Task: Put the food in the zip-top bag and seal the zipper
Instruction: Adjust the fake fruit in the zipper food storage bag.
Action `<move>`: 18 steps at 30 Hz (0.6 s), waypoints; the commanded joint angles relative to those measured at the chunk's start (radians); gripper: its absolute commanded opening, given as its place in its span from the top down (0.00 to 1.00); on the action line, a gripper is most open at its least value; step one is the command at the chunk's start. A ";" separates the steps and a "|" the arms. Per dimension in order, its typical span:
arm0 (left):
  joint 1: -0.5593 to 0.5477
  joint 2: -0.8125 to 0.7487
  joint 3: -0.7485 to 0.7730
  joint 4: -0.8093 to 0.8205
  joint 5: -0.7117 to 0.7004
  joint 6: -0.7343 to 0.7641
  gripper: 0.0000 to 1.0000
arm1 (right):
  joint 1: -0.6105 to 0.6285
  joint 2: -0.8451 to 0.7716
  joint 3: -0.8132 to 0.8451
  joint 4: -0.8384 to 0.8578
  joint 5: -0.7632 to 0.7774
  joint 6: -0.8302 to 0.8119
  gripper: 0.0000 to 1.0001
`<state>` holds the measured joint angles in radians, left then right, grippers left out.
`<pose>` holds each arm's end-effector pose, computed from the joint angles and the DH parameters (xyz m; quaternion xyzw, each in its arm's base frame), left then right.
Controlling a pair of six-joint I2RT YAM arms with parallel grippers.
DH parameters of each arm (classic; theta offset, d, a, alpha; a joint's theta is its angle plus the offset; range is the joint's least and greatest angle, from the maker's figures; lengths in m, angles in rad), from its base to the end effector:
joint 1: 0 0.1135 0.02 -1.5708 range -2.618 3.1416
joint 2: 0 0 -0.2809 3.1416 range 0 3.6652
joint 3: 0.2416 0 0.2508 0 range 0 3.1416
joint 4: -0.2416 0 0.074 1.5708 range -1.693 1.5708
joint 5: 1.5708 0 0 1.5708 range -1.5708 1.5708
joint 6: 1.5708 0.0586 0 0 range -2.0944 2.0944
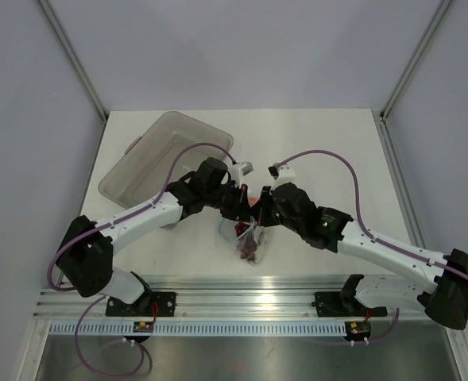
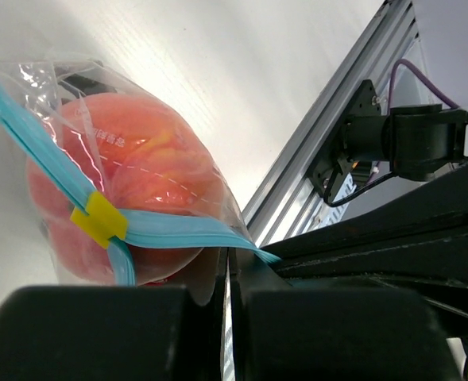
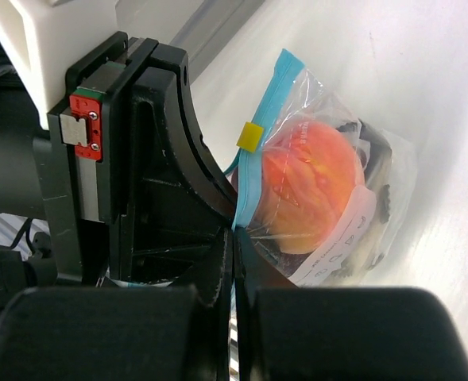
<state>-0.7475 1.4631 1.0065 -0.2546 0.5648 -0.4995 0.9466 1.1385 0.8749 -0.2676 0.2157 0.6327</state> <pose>0.2195 -0.2462 0.2587 0.2232 0.8520 -0.4393 0.1770 0.1658 0.2087 0.2966 -0.0821 0.8606 0.2849 0.4140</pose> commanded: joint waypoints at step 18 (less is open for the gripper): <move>-0.027 -0.164 0.156 -0.324 0.050 0.217 0.47 | 0.003 0.000 0.018 0.154 0.027 0.013 1.00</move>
<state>-0.7208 1.3994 1.1000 -0.5522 0.4442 -0.3237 0.9634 1.1187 0.8749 -0.2192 0.1493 0.6518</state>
